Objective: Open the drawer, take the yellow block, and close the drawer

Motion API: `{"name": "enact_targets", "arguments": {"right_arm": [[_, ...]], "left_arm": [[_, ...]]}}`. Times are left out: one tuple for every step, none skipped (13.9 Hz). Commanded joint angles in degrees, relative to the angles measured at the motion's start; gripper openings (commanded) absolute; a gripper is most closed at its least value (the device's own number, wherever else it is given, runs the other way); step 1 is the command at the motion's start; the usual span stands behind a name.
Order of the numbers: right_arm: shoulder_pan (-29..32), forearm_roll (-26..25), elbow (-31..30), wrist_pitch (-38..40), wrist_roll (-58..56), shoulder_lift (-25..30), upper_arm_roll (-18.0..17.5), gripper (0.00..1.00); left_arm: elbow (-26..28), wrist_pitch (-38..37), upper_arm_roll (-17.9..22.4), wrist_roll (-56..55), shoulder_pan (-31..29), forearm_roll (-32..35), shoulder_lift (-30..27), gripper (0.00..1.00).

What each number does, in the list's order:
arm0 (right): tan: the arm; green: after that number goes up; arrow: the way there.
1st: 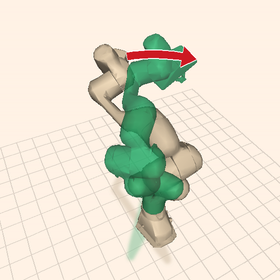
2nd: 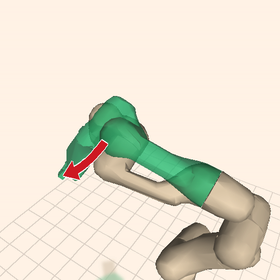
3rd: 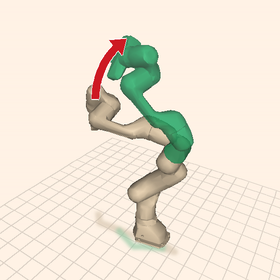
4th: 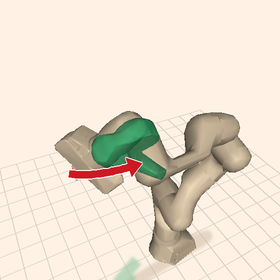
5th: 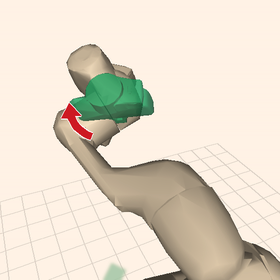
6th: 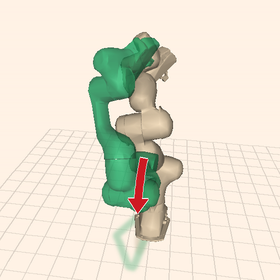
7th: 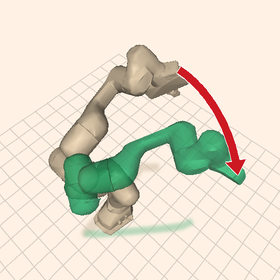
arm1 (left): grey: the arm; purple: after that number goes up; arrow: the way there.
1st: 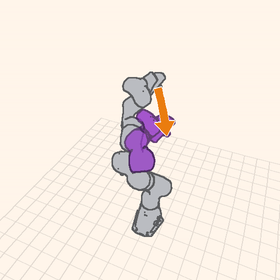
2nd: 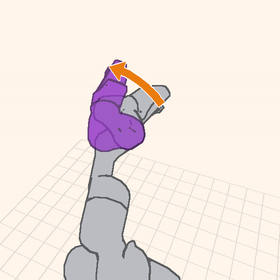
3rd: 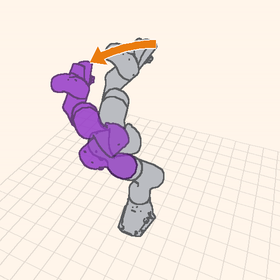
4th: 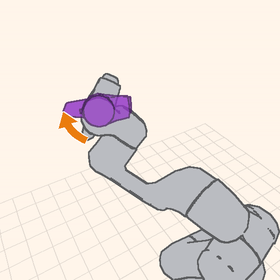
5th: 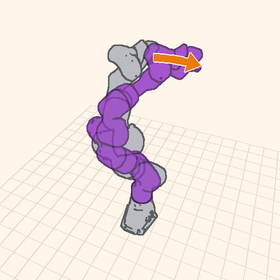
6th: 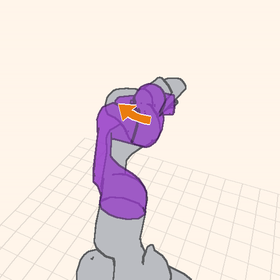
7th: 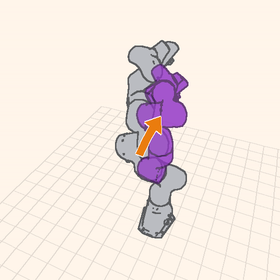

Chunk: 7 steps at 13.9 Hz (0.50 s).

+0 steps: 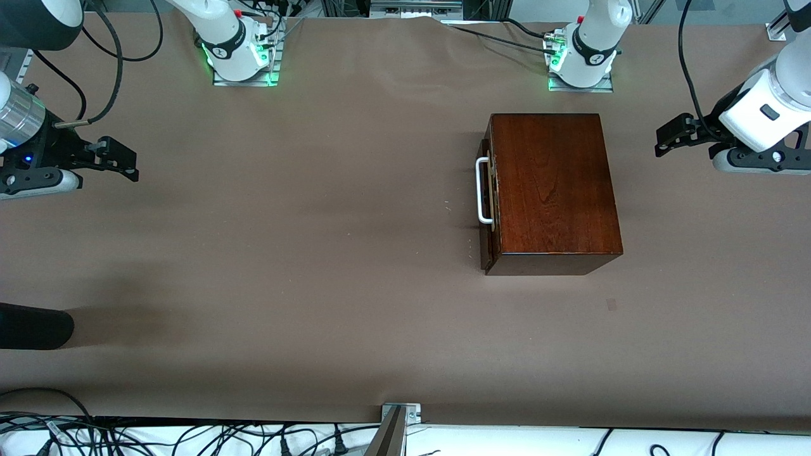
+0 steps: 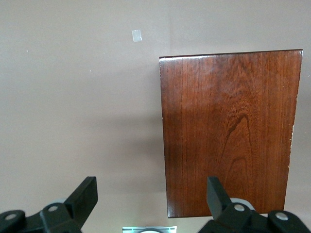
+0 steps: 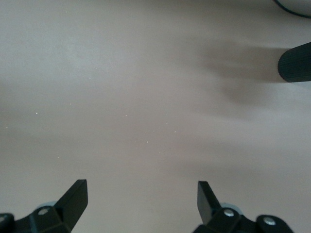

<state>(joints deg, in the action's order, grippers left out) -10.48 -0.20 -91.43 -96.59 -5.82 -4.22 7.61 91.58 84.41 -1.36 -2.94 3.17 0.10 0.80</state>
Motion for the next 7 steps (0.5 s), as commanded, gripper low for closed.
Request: {"name": "enact_targets", "arguments": {"right_arm": [[0.0,0.8,0.5,0.9,0.5,0.2,-0.1,1.0],[0.0,0.8,0.4,1.0,0.5,0.3,-0.1,1.0],[0.0,0.8,0.4,1.0,0.5,0.3,-0.1,1.0],[0.0,0.8,0.5,0.9,0.5,0.3,-0.1,1.0],[0.0,0.8,0.4,1.0,0.5,0.3,-0.1,1.0],[0.0,0.8,0.4,1.0,0.5,0.3,-0.1,1.0],[0.0,0.8,0.4,1.0,0.5,0.3,-0.1,1.0]], "left_arm": [[-2.3,-1.2,-0.1,0.6,0.1,0.2,1.0,1.0],[-2.3,-1.3,0.0,0.7,-0.1,0.0,1.0,1.0],[-2.3,-1.3,0.0,0.7,-0.2,-0.1,1.1,1.0],[-2.3,-1.3,0.0,0.6,-0.2,-0.1,1.0,1.0],[-2.3,-1.3,0.0,0.5,-0.2,-0.1,1.2,1.0],[-2.4,-1.5,0.0,-0.3,-0.2,-0.1,1.5,1.0],[-2.5,-1.6,0.0,0.1,-0.2,0.0,1.5,1.0]]}}
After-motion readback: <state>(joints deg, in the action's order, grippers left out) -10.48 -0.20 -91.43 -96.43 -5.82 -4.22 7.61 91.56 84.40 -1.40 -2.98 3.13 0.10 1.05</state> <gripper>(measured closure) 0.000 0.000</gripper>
